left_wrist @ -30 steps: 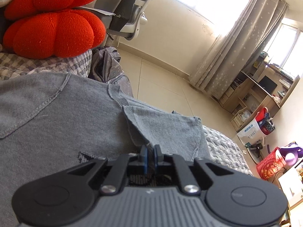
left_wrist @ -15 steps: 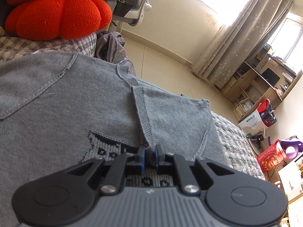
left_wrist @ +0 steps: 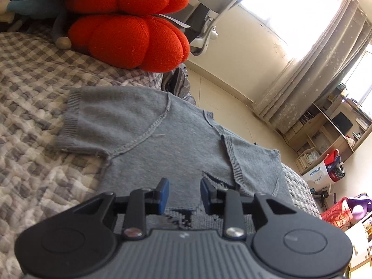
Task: Fold clothes
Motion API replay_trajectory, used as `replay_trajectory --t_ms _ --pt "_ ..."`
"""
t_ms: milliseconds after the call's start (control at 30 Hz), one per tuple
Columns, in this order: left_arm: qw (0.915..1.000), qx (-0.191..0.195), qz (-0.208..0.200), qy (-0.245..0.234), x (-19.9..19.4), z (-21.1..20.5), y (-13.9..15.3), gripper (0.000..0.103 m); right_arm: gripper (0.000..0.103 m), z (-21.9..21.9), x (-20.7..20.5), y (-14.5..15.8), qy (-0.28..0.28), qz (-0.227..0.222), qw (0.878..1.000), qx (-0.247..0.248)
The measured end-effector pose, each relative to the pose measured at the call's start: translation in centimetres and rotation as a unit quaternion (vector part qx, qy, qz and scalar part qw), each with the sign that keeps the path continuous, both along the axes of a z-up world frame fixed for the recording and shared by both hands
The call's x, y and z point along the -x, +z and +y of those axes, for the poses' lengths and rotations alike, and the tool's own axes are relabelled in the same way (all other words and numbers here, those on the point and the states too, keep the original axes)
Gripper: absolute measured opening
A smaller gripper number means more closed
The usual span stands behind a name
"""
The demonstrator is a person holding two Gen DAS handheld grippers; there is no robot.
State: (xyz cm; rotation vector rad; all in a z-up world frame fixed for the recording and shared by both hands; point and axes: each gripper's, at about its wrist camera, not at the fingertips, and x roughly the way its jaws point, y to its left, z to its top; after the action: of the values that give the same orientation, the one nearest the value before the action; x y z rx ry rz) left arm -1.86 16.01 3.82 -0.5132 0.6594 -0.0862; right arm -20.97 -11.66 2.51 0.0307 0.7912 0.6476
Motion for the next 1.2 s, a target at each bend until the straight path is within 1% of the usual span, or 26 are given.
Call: replay_trajectory --t_ms 33,67,133,267,333,367,400,433,500,533,633,667,733,833,967,1033,1100,1133,1167,1200 --pt "0.9999 -0.001 -0.002 0.016 0.4 1.4 0.1 0.033 0.009 -0.3 0.2 0.1 0.006 0.002 1.0 -0.005" --pt "0.9995 -0.002 -0.003 0.031 0.7 2.9 0.1 0.035 0.016 -0.5 0.2 0.3 0.009 0.003 1.0 -0.012" --pt "0.9981 0.001 -0.003 0.062 0.9 5.4 0.0 0.038 0.016 -0.8 0.1 0.6 0.005 0.003 1.0 -0.027" --pt "0.9929 0.027 0.012 0.115 0.6 9.7 -0.7 0.039 0.016 -1.3 -0.2 1.2 -0.005 0.003 0.998 -0.059" --pt "0.9892 0.038 0.019 0.141 0.5 11.8 -1.1 0.044 0.016 -1.3 -0.6 1.3 -0.012 0.0 0.998 -0.069" --pt "0.9886 0.035 0.02 0.145 0.1 12.1 -1.2 0.046 0.017 -1.0 -0.8 1.0 -0.013 0.005 0.998 -0.063" --pt "0.9886 0.034 0.021 0.145 -0.2 12.3 -1.2 0.049 0.019 -0.8 -1.0 0.7 -0.014 0.009 0.998 -0.057" --pt "0.9884 0.034 0.021 0.146 -0.5 12.6 -1.4 0.052 0.023 -0.5 -1.2 0.4 -0.015 0.013 0.999 -0.051" --pt "0.9871 0.036 0.022 0.155 -1.3 13.2 -1.8 0.055 0.023 -0.4 -1.2 0.5 -0.014 0.007 0.999 -0.052" --pt "0.9862 0.041 0.023 0.159 -1.8 13.5 -2.0 0.056 0.024 -0.5 -1.1 0.6 -0.012 0.001 0.998 -0.056" --pt "0.9842 0.053 0.029 0.167 -3.2 14.1 -2.5 0.057 0.037 -0.6 -0.9 1.0 -0.011 -0.013 0.998 -0.066" --pt "0.9836 0.054 0.029 0.17 -3.7 14.1 -2.5 0.057 0.038 -0.6 -0.9 1.1 -0.013 -0.016 0.998 -0.062" --pt "0.9839 0.057 0.022 0.168 -4.7 14.1 -2.4 0.06 0.038 -0.6 -0.9 1.1 -0.016 -0.018 0.998 -0.054" --pt "0.9853 0.067 0.014 0.156 -6.4 13.7 -2.2 0.062 0.039 -1.0 -1.0 0.8 -0.025 -0.014 0.998 -0.055" --pt "0.9826 0.072 0.022 0.169 -9.0 13.4 -2.2 0.062 0.042 -1.6 -0.9 0.6 -0.038 -0.015 0.997 -0.058" --pt "0.9813 0.077 0.026 0.174 -10.2 12.9 -2.4 0.061 0.042 -1.9 -0.9 0.6 -0.037 -0.016 0.998 -0.057" --pt "0.9831 0.058 0.025 0.172 -11.2 11.9 -2.4 0.06 0.042 -2.1 -0.9 0.6 -0.037 -0.018 0.998 -0.055" --pt "0.9839 0.044 0.025 0.171 -11.6 11.4 -2.4 0.058 0.042 -2.2 -0.9 0.7 -0.037 -0.02 0.998 -0.054" --pt "0.985 0.025 0.027 0.169 -12.1 10.9 -2.5 0.055 0.042 -2.2 -0.9 0.7 -0.038 -0.021 0.998 -0.055" --pt "0.9857 0.007 0.03 0.166 -12.5 10.4 -2.6 0.045 0.043 -2.3 -0.9 0.7 -0.039 -0.022 0.997 -0.057"
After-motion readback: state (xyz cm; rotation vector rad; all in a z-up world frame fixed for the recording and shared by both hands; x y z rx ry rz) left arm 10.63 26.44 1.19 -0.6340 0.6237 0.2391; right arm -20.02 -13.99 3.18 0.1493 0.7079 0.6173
